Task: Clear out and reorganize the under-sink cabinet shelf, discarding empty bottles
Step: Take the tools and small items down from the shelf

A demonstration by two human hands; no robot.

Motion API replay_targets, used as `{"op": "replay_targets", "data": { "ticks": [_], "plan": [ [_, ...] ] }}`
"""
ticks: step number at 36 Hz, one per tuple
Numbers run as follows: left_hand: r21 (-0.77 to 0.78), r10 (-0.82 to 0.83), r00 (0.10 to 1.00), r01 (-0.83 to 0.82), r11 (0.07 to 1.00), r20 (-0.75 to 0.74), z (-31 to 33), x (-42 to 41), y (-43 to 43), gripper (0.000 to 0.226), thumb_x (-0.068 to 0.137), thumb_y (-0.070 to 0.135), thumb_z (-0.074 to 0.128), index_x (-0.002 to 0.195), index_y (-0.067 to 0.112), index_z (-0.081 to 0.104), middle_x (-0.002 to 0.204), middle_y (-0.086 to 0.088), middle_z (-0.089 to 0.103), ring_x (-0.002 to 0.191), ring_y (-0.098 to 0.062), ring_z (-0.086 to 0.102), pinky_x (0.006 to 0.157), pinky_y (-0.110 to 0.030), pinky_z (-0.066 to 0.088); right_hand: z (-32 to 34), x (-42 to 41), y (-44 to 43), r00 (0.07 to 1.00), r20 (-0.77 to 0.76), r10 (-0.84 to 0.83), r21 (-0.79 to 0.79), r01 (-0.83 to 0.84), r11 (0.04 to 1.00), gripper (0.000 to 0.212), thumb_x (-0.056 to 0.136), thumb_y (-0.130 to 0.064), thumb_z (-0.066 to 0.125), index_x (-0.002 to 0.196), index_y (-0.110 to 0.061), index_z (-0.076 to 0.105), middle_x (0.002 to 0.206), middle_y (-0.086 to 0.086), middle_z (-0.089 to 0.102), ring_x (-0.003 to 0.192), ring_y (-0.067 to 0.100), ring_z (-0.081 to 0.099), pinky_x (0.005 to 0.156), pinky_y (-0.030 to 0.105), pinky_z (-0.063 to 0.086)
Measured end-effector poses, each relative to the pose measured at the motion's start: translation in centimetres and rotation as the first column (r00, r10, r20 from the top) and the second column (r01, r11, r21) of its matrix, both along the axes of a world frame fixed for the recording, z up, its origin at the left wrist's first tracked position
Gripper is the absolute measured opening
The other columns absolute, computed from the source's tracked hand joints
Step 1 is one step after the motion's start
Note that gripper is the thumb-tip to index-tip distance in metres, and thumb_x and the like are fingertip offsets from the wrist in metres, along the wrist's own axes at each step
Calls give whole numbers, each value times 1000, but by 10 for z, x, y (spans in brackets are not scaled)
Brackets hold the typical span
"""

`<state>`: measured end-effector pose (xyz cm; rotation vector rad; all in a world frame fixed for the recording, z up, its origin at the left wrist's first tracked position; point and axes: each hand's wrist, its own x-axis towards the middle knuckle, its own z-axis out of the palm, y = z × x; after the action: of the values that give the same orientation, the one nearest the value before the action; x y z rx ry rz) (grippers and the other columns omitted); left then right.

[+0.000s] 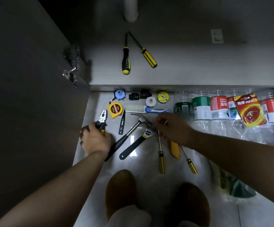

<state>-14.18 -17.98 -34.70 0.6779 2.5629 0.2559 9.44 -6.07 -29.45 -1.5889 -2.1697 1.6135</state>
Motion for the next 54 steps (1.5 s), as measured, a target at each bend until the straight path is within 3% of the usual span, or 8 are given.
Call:
{"op": "replay_targets", "data": {
  "ticks": [3, 8, 13, 16, 26, 33, 41, 54],
  "plan": [
    [283, -77, 994, 96, 954, -76, 18, 10, 26, 48, 87, 13, 67, 132, 6, 52, 131, -20, 49, 125, -37, 44, 105, -46, 37, 8, -10, 21, 998, -56, 35, 309, -16, 951, 15, 88, -1, 62, 101, -8, 64, 105, 9, 58, 88, 19, 58, 77, 30, 50],
    [574, -246, 950, 313, 757, -194, 54, 16, 93, 42, 88, 8, 64, 128, 18, 57, 125, -10, 45, 118, -28, 49, 104, -42, 45, 26, -38, 68, 999, -43, -3, 616, 29, 787, 32, 86, -1, 62, 115, -14, 65, 123, 8, 48, 109, 8, 43, 90, 20, 49],
    [492, -391, 899, 436, 753, -198, 70, 11, 162, 51, 93, 24, 65, 143, 30, 55, 138, -11, 40, 129, -27, 45, 108, -44, 44, 39, -62, 109, 986, 153, 72, 583, -149, 799, 58, 87, -9, 58, 144, -21, 51, 158, 13, 27, 145, 28, 27, 110, 40, 39],
    [371, -480, 859, 509, 777, -175, 69, 6, 186, 48, 96, 38, 63, 143, 34, 55, 142, -9, 42, 133, -28, 42, 109, -42, 42, 39, -68, 122, 954, 263, 145, 488, -261, 833, 57, 92, -13, 57, 148, -20, 46, 160, 12, 23, 147, 34, 21, 113, 45, 35],
    [385, -449, 867, 499, 776, -217, 63, 4, 176, 29, 88, 19, 65, 116, 24, 69, 116, -7, 63, 110, -27, 58, 82, -31, 46, 22, -58, 109, 922, 386, -29, 716, -280, 639, 27, 92, -22, 62, 115, -8, 62, 112, 14, 58, 114, 34, 46, 82, 42, 47],
    [539, -426, 901, 402, 741, -85, 55, 6, 103, 26, 87, 18, 67, 108, 32, 67, 109, 5, 64, 97, -17, 63, 84, -35, 55, 20, -28, 81, 955, 294, 30, 614, -213, 760, 29, 89, -15, 65, 111, -7, 48, 100, 17, 60, 85, 39, 61, 66, 36, 42],
    [454, -410, 909, 397, 798, -74, 19, 6, -3, 24, 90, 23, 68, 104, 40, 58, 101, 21, 55, 83, -7, 57, 64, -19, 38, 26, 24, 29, 896, 333, 294, 393, -415, 821, 15, 90, -23, 61, 104, -19, 59, 94, 5, 66, 88, 29, 65, 71, 34, 48],
    [258, -448, 894, 432, 864, 7, -4, -1, -50, 28, 89, 12, 73, 112, 25, 64, 115, 2, 65, 102, -22, 61, 80, -39, 54, -20, 28, -65, 690, 411, 595, 72, -676, 734, 30, 89, -24, 58, 118, -21, 50, 117, 2, 61, 109, 27, 61, 89, 40, 48]
  ]
}}
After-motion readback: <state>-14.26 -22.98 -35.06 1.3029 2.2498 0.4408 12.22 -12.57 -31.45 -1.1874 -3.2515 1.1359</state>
